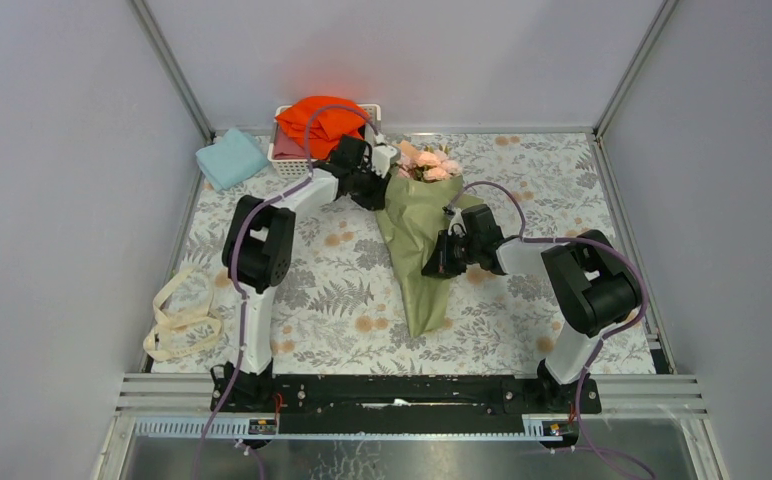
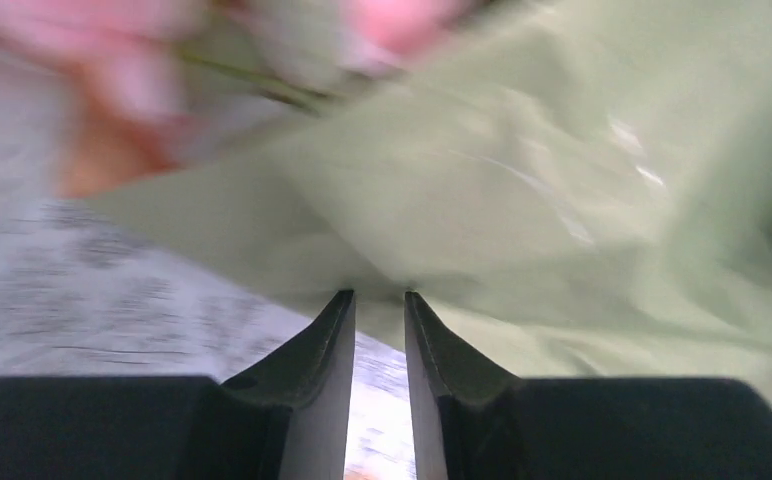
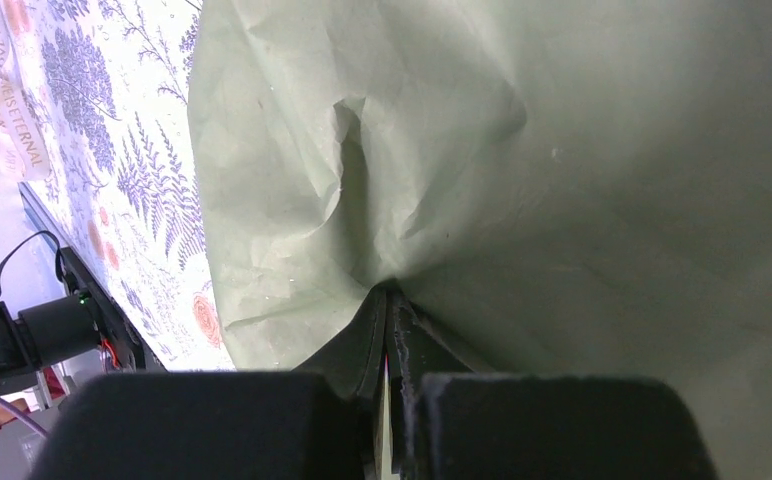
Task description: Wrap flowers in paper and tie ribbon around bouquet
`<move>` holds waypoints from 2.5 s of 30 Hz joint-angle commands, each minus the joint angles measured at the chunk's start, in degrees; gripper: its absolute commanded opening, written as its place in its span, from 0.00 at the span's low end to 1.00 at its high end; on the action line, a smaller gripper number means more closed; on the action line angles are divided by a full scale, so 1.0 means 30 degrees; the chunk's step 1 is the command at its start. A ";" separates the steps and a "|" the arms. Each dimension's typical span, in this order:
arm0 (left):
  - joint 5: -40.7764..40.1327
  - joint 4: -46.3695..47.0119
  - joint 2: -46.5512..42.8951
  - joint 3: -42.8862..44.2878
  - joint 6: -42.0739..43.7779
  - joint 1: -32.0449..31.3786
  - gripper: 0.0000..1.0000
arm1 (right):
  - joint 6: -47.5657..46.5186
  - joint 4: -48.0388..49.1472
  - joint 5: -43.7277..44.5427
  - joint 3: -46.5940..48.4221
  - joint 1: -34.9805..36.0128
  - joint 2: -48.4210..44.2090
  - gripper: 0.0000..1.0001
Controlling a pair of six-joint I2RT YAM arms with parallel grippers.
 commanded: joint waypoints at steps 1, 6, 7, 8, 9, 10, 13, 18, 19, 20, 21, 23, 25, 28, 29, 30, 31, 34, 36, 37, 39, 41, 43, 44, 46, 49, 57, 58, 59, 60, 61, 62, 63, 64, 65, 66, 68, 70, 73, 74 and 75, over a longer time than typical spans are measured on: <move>-0.4096 0.2564 0.1508 0.2466 -0.0623 0.1012 0.31 | -0.0966 -0.1152 0.0596 -0.0160 -0.0027 0.0126 0.02; -0.5844 0.0273 0.4144 0.6480 -0.0037 0.1641 0.32 | -0.1278 -0.1713 0.0891 0.0071 -0.0025 -0.0151 0.02; -0.5794 -0.0154 0.4008 0.6807 -0.0006 0.1639 0.32 | -0.1325 -0.1811 0.0920 0.0199 -0.0025 -0.0196 0.03; -0.5381 -0.0397 0.3530 0.6661 0.0057 0.1587 0.33 | -0.1394 -0.1940 0.0939 0.0321 -0.0025 -0.0232 0.03; -0.4751 -0.0446 0.2598 0.6060 0.0028 0.1489 0.34 | -0.1450 -0.2059 0.0919 0.0464 -0.0018 -0.0262 0.03; -0.4076 -0.0368 0.0973 0.5253 -0.0042 0.1338 0.36 | -0.1508 -0.2187 0.0884 0.0665 -0.0024 -0.0251 0.03; -0.2358 -0.0134 -0.3073 0.1707 0.0179 0.0088 0.38 | -0.1610 -0.2379 0.0791 0.0941 -0.0025 -0.0264 0.04; -0.1407 -0.0275 -0.7443 -0.4142 0.2258 -0.4572 0.38 | -0.1444 -0.2079 0.0417 0.1336 -0.0025 -0.0082 0.04; -0.1270 -0.0215 -0.7815 -0.5326 0.2676 -0.5602 0.38 | -0.1361 -0.1967 0.0301 0.1408 -0.0025 -0.0023 0.05; -0.1238 -0.0163 -0.8063 -0.6106 0.3226 -0.6518 0.38 | -0.1237 -0.1872 0.0213 0.1461 -0.0025 -0.0019 0.06; -0.1377 0.0008 -0.8196 -0.6862 0.3907 -0.7489 0.39 | -0.1137 -0.1776 0.0180 0.1478 -0.0047 -0.0045 0.07; -0.2162 0.0739 -0.8242 -0.8138 0.4813 -0.9302 0.43 | -0.0958 -0.1607 0.0209 0.1576 -0.0053 -0.0226 0.09; -0.3037 0.1295 -0.7814 -0.8861 0.5438 -1.0556 0.47 | -0.0698 -0.1329 0.0197 0.1705 -0.0076 -0.0347 0.12; -0.4700 0.2744 -0.6850 -0.9686 0.5862 -1.1899 0.52 | -0.0320 -0.1105 0.0214 0.2021 -0.0133 -0.0290 0.13; -0.5032 0.3114 -0.6624 -0.9980 0.6012 -1.2205 0.54 | -0.0242 -0.1076 0.0191 0.2154 -0.0182 -0.0254 0.14; -0.5349 0.3417 -0.6354 -1.0229 0.6178 -1.2452 0.55 | -0.0211 -0.1098 0.0185 0.2246 -0.0282 -0.0239 0.15; -0.5644 0.3616 -0.6133 -1.0468 0.6381 -1.2622 0.55 | -0.0170 -0.1108 0.0180 0.2331 -0.0398 -0.0299 0.17; -0.5971 0.3751 -0.5715 -1.1099 0.6809 -1.2791 0.56 | -0.0128 -0.1164 0.0187 0.2474 -0.1230 -0.1058 0.27; -0.5851 0.3722 -0.5580 -1.1502 0.7161 -1.2792 0.56 | -0.0081 -0.1232 0.0268 0.2492 -0.2131 -0.1885 0.36; -0.5799 0.3683 -0.5502 -1.1657 0.7292 -1.2811 0.56 | -0.0143 -0.1514 0.0425 0.2519 -0.2676 -0.2347 0.43; -0.5698 0.3426 -0.5342 -1.1778 0.7466 -1.2807 0.56 | -0.0620 -0.2430 0.1226 0.2589 -0.3783 -0.3147 0.65; -0.5615 0.3261 -0.5228 -1.1869 0.7632 -1.2793 0.56 | -0.1086 -0.2864 0.1738 0.2305 -0.4945 -0.3715 0.83; -0.5506 0.3092 -0.5217 -1.1905 0.7762 -1.2807 0.56 | -0.1332 -0.2594 0.1297 0.1851 -0.5892 -0.3772 0.99; -0.5430 0.3037 -0.5222 -1.1923 0.7788 -1.2802 0.56 | -0.1632 -0.2697 0.0986 0.1820 -0.6124 -0.3553 0.99; -0.5293 0.2911 -0.5189 -1.1908 0.7826 -1.2793 0.56 | -0.2594 -0.2842 -0.0500 0.2097 -0.6206 -0.2649 1.00; -0.5291 0.2853 -0.5061 -1.1877 0.7807 -1.2796 0.56 | -0.2650 -0.2154 -0.2584 0.2705 -0.6207 -0.0039 1.00; -0.5500 0.2825 -0.5125 -1.2015 0.8100 -1.2793 0.56 | 0.1304 0.4247 -0.5790 0.3774 -0.5799 0.5221 0.95; -0.5561 0.2824 -0.5130 -1.2036 0.8215 -1.2792 0.56 | 0.1935 0.5185 -0.6089 0.3859 -0.5581 0.5745 0.94; -0.5649 0.2822 -0.5142 -1.2049 0.8306 -1.2792 0.56 | 0.2577 0.6493 -0.6416 0.3942 -0.5371 0.6198 0.93; -0.5704 0.2805 -0.5172 -1.2073 0.8380 -1.2778 0.56 | 0.3291 0.7531 -0.6695 0.3967 -0.5201 0.6610 0.90; -0.5755 0.2825 -0.5209 -1.2080 0.8477 -1.2765 0.56 | 0.4106 0.8591 -0.6861 0.3949 -0.5056 0.6958 0.88; -0.5801 0.2813 -0.5243 -1.2113 0.8575 -1.2778 0.56 | 0.4804 0.9632 -0.6988 0.3943 -0.4931 0.7258 0.84; -0.5901 0.2801 -0.5266 -1.2110 0.8640 -1.2764 0.56 | 0.5459 1.0502 -0.7132 0.3942 -0.4857 0.7591 0.76; -0.5973 0.2784 -0.5294 -1.2114 0.8678 -1.2763 0.56 | 0.5992 1.1164 -0.7238 0.3982 -0.4819 0.7726 0.67; -0.6019 0.2771 -0.5323 -1.2118 0.8675 -1.2763 0.56 | 0.6490 1.1818 -0.7398 0.4024 -0.4821 0.7944 0.57; -0.6029 0.2697 -0.5368 -1.2096 0.8708 -1.2763 0.56 | 0.7069 1.2562 -0.7572 0.3967 -0.4828 0.8048 0.48; -0.5846 0.2477 -0.5531 -1.2029 0.8666 -1.2720 0.56 | 0.8055 1.3842 -0.7783 0.3713 -0.4830 0.8069 0.23; -0.5422 0.2027 -0.5879 -1.1817 0.8553 -1.2595 0.56 | 0.8368 1.4117 -0.7654 0.3471 -0.4830 0.7833 0.00; -0.4113 -0.0141 -0.6664 -1.0345 0.8030 -1.1998 0.63 | 0.7823 1.3282 -0.7249 0.3182 -0.4830 0.7070 0.00; -0.3498 -0.1264 -0.7022 -0.9509 0.7821 -1.1635 0.69 | 0.7492 1.2884 -0.7000 0.3048 -0.4830 0.6727 0.00; -0.2875 -0.2642 -0.7392 -0.8401 0.7565 -1.1088 0.76 | 0.7099 1.2337 -0.6698 0.2926 -0.4830 0.6343 0.00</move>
